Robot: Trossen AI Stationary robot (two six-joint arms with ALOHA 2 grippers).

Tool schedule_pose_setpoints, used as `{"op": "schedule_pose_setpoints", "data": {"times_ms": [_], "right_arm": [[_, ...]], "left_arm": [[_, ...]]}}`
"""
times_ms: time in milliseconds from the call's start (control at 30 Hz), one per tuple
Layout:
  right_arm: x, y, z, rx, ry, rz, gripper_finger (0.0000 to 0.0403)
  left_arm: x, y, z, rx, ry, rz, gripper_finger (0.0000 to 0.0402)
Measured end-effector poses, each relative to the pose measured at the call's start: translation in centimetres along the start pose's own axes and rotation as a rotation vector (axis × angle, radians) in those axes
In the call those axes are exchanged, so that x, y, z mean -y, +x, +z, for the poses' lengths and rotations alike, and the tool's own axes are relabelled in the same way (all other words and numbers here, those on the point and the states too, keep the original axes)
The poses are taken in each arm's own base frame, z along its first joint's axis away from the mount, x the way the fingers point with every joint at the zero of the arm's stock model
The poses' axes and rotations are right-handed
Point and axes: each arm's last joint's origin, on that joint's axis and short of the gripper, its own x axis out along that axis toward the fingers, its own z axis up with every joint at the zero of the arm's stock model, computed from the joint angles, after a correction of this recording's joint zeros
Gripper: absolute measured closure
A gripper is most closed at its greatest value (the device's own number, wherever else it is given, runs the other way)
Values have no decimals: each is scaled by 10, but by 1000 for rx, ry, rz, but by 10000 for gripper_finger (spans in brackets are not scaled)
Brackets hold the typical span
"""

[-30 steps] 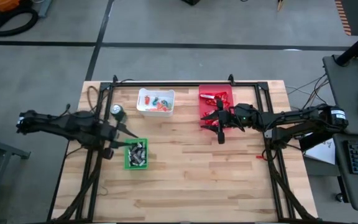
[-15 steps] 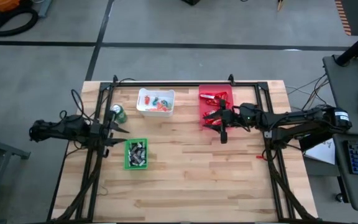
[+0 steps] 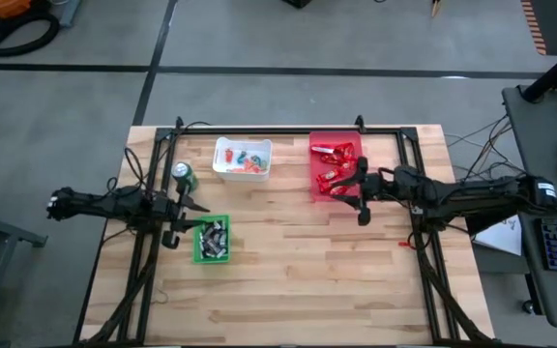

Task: Organize candy in baskets
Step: Return to Home Position

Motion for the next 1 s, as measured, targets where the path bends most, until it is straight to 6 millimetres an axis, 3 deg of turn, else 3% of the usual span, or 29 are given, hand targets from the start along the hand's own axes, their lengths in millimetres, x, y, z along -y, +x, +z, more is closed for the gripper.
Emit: {"op": "schedule_pose_setpoints", "data": {"times_ms": [67,600,833,1000], "right_arm": [[-1,-8,-3,28,-3,-4,252],[-12,-67,-30,239,3,-49,252],[-14,-78,-31,238,-25,-47,252],[-16,-89,-33,225,-137,-63,252]], "left_arm": [[0,1,-8,2,-1,0,277],[0,1,-8,2,-46,0,277],[0,1,-8,1,-46,1,277],[0,1,-7,5,-60,2,277]]}}
